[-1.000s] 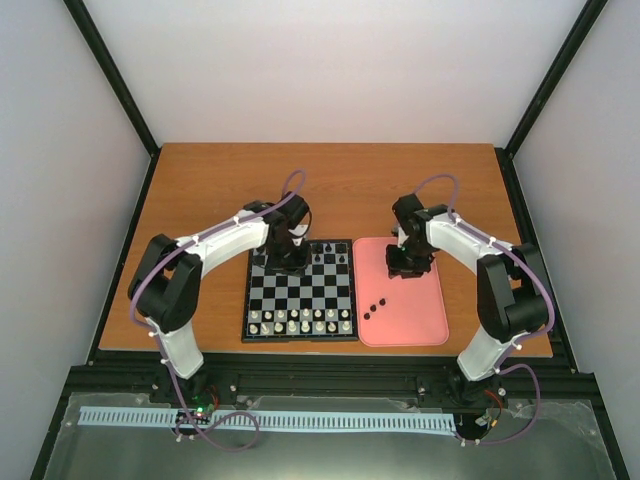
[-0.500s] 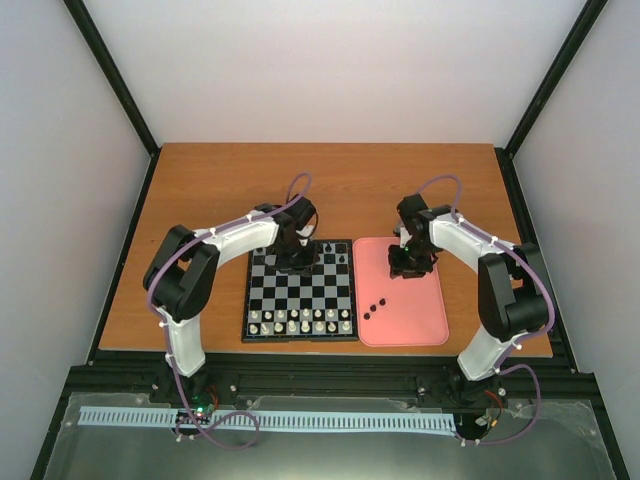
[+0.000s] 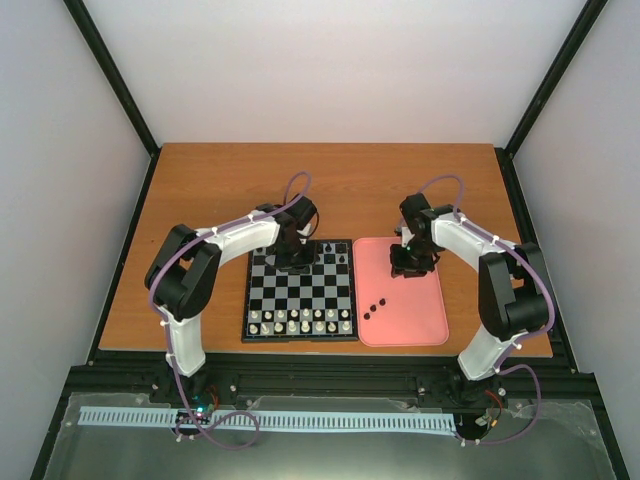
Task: Set up the chess pieces on the board
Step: Move the chess piece to the chessboard.
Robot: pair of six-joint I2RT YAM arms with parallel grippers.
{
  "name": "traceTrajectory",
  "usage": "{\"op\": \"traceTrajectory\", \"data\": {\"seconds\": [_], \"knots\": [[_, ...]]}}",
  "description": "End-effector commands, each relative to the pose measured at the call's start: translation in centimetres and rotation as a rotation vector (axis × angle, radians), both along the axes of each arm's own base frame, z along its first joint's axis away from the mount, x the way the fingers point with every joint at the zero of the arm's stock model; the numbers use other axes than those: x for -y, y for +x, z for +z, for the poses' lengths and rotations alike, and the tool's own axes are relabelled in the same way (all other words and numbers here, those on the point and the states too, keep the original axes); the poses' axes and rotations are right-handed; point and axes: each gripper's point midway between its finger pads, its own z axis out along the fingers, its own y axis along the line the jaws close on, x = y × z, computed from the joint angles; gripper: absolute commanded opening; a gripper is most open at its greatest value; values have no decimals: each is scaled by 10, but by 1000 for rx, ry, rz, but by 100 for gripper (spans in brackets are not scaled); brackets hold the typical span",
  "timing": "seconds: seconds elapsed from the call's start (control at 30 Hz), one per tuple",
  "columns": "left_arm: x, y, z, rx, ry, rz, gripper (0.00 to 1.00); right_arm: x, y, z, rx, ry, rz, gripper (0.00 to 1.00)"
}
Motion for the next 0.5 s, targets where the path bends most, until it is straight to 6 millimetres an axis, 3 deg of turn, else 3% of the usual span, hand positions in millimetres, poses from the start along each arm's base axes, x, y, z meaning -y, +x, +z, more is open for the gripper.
{"op": "traceTrajectory", "data": {"seconds": [0.0, 0.47], "knots": [[10, 12, 3, 35, -7, 28, 1, 3, 2, -3, -1, 5, 2, 33], [7, 20, -4, 42, 11, 72, 1, 3, 2, -5, -7, 16, 0, 33]]}}
